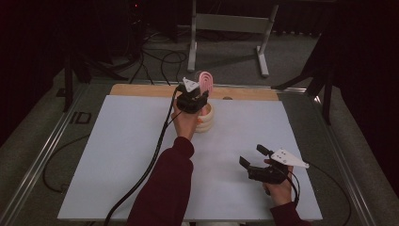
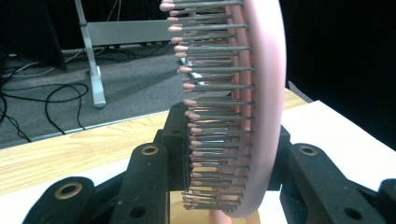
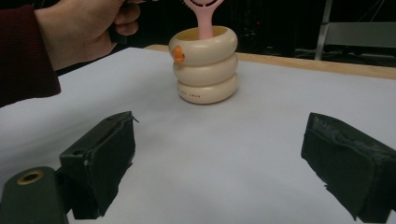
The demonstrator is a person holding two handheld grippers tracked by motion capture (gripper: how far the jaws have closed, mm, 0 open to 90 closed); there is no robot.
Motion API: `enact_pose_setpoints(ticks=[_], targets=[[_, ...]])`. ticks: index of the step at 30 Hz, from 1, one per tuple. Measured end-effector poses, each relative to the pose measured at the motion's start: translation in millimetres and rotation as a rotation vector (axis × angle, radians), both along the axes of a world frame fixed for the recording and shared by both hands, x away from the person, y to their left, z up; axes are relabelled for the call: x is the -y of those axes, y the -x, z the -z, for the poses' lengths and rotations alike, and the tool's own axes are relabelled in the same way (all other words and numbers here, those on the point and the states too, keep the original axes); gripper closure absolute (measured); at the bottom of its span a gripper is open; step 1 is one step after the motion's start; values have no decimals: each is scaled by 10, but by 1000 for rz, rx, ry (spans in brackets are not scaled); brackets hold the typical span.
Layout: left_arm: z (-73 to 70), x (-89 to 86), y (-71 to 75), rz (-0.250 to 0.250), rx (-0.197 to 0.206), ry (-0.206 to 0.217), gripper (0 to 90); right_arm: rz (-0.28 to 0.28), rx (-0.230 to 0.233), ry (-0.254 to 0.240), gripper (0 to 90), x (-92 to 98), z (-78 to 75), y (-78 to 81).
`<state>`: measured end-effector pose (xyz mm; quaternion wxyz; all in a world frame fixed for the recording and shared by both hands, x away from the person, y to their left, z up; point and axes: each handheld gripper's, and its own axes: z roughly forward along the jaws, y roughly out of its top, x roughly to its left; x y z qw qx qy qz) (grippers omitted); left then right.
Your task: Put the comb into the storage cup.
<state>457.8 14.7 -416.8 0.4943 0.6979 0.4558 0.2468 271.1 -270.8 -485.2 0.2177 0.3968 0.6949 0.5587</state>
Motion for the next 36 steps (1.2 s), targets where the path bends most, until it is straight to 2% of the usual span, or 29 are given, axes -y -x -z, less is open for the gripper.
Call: enact_pose_setpoints(ticks=[7,13,36], targets=[[33,17,3,1,-2,1,647,0,1,-1,98,-7,2,2],[93,-44,4,-13,-21,43,647,0,1,1,98,-2,2,2],[166,2,9,-2,-34,22,647,1,2,0,98,-3,1,1]])
